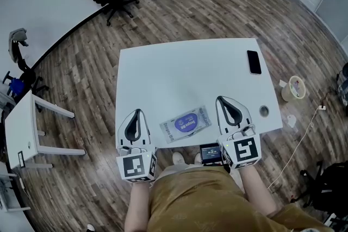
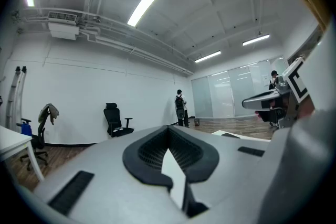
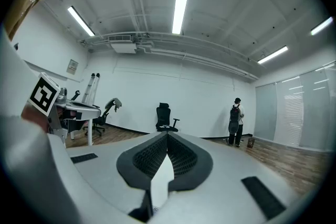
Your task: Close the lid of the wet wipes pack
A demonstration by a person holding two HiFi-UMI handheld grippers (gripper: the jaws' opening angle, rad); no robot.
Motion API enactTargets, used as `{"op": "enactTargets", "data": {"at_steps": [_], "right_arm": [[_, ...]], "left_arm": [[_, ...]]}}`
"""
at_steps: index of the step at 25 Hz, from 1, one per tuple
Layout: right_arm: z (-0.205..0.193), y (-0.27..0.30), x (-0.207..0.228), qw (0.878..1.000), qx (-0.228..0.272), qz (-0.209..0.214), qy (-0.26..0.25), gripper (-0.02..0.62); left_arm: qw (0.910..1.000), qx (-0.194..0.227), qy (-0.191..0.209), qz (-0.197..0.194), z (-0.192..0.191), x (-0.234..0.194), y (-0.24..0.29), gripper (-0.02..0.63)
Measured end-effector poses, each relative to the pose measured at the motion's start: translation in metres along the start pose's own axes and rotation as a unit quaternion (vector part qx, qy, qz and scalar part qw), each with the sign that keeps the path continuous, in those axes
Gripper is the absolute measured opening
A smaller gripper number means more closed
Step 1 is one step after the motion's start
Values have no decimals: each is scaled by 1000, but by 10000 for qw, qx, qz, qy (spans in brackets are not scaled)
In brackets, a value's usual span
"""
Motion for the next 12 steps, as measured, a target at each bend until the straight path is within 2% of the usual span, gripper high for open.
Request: {"op": "enactTargets", "data": {"at_steps": [12], "right_arm": [[-1, 1, 1, 10000, -33, 4, -29, 8]], "left_arm": [[10000, -78, -9, 40, -5, -1, -2, 5]]}}
Point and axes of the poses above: the fingertips, and each gripper's own axes: y forward along the fingers, x to its right, z out of its top, the point moved 8 cm from there along -y, backward along the fingers, and after that the axes turned 2 degrees about y, right-handed, at the moved point
